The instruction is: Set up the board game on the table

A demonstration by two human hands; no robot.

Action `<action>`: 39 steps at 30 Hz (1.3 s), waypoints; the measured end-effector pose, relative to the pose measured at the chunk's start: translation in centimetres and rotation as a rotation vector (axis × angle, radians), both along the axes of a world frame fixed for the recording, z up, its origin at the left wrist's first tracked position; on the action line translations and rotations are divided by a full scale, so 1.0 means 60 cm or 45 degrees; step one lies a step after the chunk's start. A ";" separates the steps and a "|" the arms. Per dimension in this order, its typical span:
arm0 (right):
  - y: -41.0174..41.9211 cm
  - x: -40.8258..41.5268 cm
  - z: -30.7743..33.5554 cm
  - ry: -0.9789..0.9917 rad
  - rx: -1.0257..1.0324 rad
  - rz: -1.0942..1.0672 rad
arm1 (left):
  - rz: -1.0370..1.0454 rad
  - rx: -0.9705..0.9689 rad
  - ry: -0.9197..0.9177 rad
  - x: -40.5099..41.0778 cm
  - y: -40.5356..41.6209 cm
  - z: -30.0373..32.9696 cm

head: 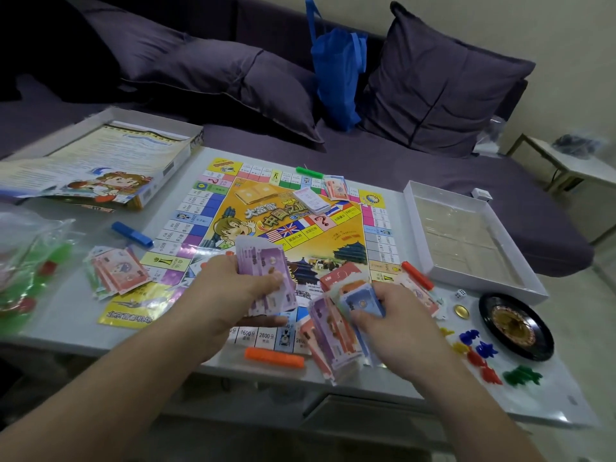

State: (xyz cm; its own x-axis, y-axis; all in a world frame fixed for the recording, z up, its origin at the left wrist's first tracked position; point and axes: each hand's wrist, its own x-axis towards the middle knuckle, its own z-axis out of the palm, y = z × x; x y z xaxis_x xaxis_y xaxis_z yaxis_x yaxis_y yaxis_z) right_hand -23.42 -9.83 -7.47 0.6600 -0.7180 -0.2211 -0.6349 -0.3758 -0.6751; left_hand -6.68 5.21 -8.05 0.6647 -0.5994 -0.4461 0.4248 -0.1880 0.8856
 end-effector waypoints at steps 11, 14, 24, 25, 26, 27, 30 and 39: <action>0.021 0.016 -0.020 0.237 -0.198 0.086 | -0.103 -0.047 -0.025 -0.004 0.001 -0.002; 0.012 0.009 -0.008 0.145 -0.138 0.033 | -0.098 -0.075 0.006 -0.006 0.001 -0.002; 0.016 0.005 0.009 -0.472 0.397 -0.145 | -0.303 -0.234 0.057 -0.053 -0.019 0.006; 0.015 0.005 0.006 -0.482 0.380 -0.146 | -0.317 -0.244 0.054 -0.054 -0.021 0.007; 0.013 0.003 0.004 -0.492 0.352 -0.150 | -0.334 -0.255 0.059 -0.055 -0.023 0.008; 0.010 0.002 0.003 -0.498 0.307 -0.151 | -0.348 -0.268 0.077 -0.055 -0.026 0.008; -0.001 -0.006 0.006 -0.546 0.260 -0.179 | -0.369 -0.311 0.140 -0.053 -0.030 0.011; -0.019 -0.017 0.008 -0.551 0.142 -0.165 | -0.279 -0.225 -0.017 -0.066 -0.054 0.003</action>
